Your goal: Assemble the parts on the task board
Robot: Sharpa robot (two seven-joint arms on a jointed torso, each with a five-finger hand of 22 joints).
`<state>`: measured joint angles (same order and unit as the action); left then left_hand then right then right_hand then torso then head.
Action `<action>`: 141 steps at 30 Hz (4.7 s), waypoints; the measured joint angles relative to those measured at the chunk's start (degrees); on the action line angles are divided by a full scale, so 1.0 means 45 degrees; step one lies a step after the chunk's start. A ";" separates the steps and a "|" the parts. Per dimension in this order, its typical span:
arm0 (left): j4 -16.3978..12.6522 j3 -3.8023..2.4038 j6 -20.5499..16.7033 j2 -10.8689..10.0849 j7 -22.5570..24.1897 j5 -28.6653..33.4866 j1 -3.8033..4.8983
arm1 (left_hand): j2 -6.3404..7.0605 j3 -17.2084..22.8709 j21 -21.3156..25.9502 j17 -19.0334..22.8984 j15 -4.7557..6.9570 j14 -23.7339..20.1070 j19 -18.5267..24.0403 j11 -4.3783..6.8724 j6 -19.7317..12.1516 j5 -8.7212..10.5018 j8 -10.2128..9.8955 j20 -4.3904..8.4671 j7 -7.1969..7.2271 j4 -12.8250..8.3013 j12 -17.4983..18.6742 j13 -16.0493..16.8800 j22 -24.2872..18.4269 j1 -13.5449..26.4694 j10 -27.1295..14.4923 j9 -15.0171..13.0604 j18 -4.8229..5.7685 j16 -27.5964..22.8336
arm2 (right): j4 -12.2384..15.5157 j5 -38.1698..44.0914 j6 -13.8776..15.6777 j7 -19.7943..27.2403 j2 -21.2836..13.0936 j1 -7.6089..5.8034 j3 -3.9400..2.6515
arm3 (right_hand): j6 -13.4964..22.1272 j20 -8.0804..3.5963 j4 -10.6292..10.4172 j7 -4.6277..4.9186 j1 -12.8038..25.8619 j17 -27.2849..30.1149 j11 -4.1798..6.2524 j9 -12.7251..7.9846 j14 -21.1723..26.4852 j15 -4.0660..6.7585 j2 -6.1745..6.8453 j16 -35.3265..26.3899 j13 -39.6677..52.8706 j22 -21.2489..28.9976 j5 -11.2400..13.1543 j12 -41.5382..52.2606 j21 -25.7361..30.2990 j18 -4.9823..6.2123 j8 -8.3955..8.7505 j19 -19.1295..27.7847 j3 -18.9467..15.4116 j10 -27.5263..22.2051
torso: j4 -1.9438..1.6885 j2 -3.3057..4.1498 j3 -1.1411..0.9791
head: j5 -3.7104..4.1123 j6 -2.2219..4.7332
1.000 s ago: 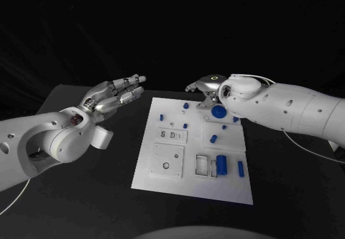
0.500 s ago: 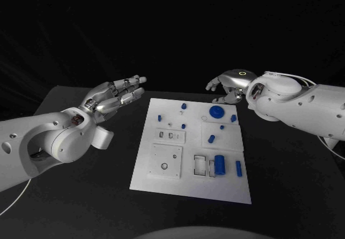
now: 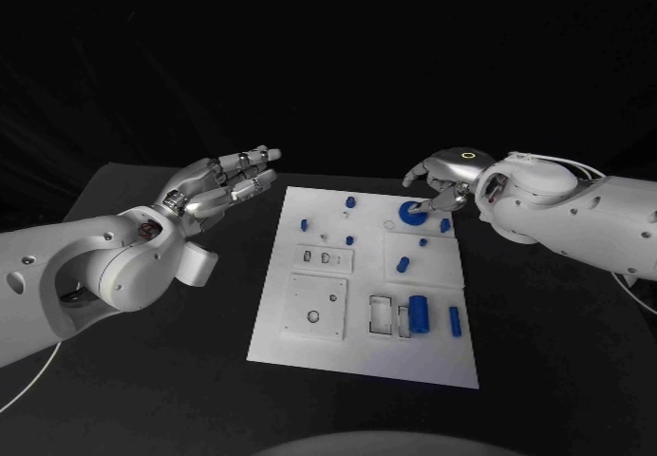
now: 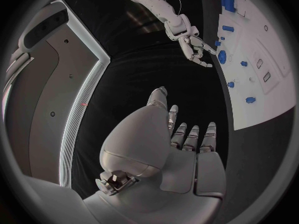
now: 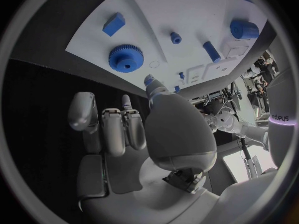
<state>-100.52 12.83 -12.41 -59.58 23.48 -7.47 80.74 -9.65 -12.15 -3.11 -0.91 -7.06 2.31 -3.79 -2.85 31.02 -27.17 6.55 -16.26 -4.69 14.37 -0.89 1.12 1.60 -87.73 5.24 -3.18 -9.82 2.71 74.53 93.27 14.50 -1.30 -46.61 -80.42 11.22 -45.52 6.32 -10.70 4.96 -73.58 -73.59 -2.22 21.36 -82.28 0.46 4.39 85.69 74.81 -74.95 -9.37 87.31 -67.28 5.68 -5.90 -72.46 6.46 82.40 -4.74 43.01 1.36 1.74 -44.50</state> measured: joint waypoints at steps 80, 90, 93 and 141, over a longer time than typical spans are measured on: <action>0.0116 0.0001 0.0350 0.0004 0.0045 -0.0178 -0.0026 | -0.0117 0.0075 -0.0197 -0.0110 -0.0364 0.0454 -0.0184 -0.0226 0.0159 -0.0051 0.0161 -0.0088 -0.0159 -0.0073 -0.0140 0.0238 0.0026 -0.0218 0.0957 -0.0007 -0.0002 0.0543 | -0.0328 0.0544 -0.0328 -0.0471 0.0421 0.0397 0.0004 | -0.1718 -0.0499 0.0502 -0.0015 -0.0128 -0.0294 0.0311 0.1895 -0.0388 0.0405 0.0182 0.0913 0.0023 0.0002 -0.3394 0.0550 -0.4426 -0.0983 -0.0666 -0.2572 0.1133 0.0368 | 0.0001 -0.0007 0.0012 | -0.0122 -0.0099; 0.0111 0.0001 0.0362 0.0018 -0.0002 -0.0181 -0.0026 | -0.0117 0.0074 -0.0197 -0.0109 -0.0364 0.0454 -0.0184 -0.0230 0.0159 -0.0098 0.0161 -0.0088 -0.0159 -0.0073 -0.0198 0.0254 0.0027 -0.0218 0.1046 -0.0006 -0.0002 0.0543 | 0.0271 0.0532 -0.0291 -0.0470 0.0687 -0.0037 -0.0018 | -0.1766 -0.0498 0.0503 0.0032 -0.0124 -0.0293 0.0310 0.1962 -0.0388 0.0404 0.0186 0.0913 0.0022 0.0002 -0.3468 0.0550 -0.4497 -0.0983 -0.0662 -0.2572 0.1131 0.0368 | -0.0012 -0.0001 0.0013 | -0.0121 -0.0126; 0.0108 0.0001 0.0364 0.0018 -0.0020 -0.0181 -0.0026 | -0.0117 0.0074 -0.0197 -0.0109 -0.0402 0.0492 -0.0184 -0.0232 0.0158 -0.0099 0.0161 -0.0088 -0.0159 -0.0073 -0.0198 0.0262 0.0027 -0.0218 0.1049 -0.0007 -0.0003 0.0590 | 0.0302 0.0513 -0.0327 -0.0464 0.0871 -0.0069 -0.0016 | -0.1765 -0.0498 0.0503 0.0032 -0.0124 -0.0293 0.0310 0.1961 -0.0388 0.0404 0.0187 0.0913 0.0022 0.0003 -0.3468 0.0549 -0.4497 -0.0983 -0.0659 -0.2571 0.1131 0.0368 | -0.0013 0.0002 0.0012 | -0.0129 -0.0138; 0.0209 0.0001 0.0445 0.0242 -0.0268 -0.0199 -0.0037 | -0.0067 0.0073 -0.0245 -0.0117 -0.0454 0.0542 -0.0229 -0.0272 0.0157 -0.0147 0.0161 -0.0134 -0.0158 -0.0143 -0.0198 0.0289 0.0039 -0.0267 0.1183 -0.0005 -0.0001 0.0652 | -0.1994 0.0114 -0.1349 0.0000 0.4040 0.0127 -0.0077 | -0.1302 -0.0496 0.0583 0.0096 -0.0123 -0.0299 0.0310 0.1601 -0.0387 0.0403 0.0188 0.0913 0.0027 0.0010 -0.3341 0.0549 -0.4301 -0.0982 0.0143 -0.2571 0.1401 0.0367 | 0.0007 -0.0007 0.0000 | -0.0193 -0.0325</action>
<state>-99.58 12.84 -10.41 -58.49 22.27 -8.37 80.58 -9.95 -11.83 -4.21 -1.44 -9.10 4.75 -4.82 -4.08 31.72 -27.83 7.27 -16.86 -5.40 13.72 -1.78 2.42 1.78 -88.94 10.56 -3.20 -9.83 5.64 65.56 93.79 8.42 -1.30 -28.43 -79.85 10.88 -51.38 4.09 -8.08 5.39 -74.14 -74.93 -0.82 28.57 -84.02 2.27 5.24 89.80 74.94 -74.91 -24.41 89.78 -86.64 1.25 -5.25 -84.03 12.76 84.05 -4.71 42.98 1.36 0.87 -45.96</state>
